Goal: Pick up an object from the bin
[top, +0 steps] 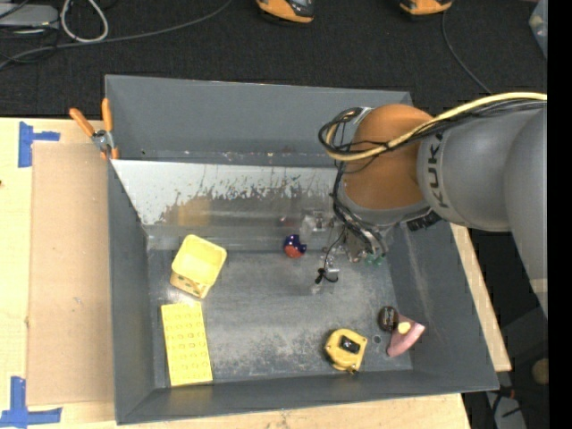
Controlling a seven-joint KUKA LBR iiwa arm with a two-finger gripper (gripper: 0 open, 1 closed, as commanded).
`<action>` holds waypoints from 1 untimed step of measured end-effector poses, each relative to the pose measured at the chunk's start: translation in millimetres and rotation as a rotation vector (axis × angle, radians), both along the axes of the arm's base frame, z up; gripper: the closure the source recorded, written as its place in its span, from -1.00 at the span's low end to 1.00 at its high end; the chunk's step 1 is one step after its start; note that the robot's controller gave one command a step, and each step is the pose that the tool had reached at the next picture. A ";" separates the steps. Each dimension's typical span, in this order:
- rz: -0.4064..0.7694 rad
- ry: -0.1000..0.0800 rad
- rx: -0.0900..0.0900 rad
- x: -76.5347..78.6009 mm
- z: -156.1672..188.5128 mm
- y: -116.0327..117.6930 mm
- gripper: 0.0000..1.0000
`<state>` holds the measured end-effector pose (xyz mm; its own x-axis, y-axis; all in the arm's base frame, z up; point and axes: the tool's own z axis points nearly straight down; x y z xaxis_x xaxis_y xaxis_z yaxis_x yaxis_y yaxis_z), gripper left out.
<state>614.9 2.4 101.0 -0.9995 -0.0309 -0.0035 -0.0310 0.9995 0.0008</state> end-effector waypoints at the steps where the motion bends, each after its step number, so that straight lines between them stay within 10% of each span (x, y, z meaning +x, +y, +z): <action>1: -0.413 0.000 0.002 -0.9 3.3 17.9 -1.00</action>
Offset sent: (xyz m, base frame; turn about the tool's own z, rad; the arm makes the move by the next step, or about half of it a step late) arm 0.0076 0.0386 -0.0310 -0.0380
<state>614.0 20.2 104.3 -0.9280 0.3725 -0.0029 0.3725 0.9280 0.0022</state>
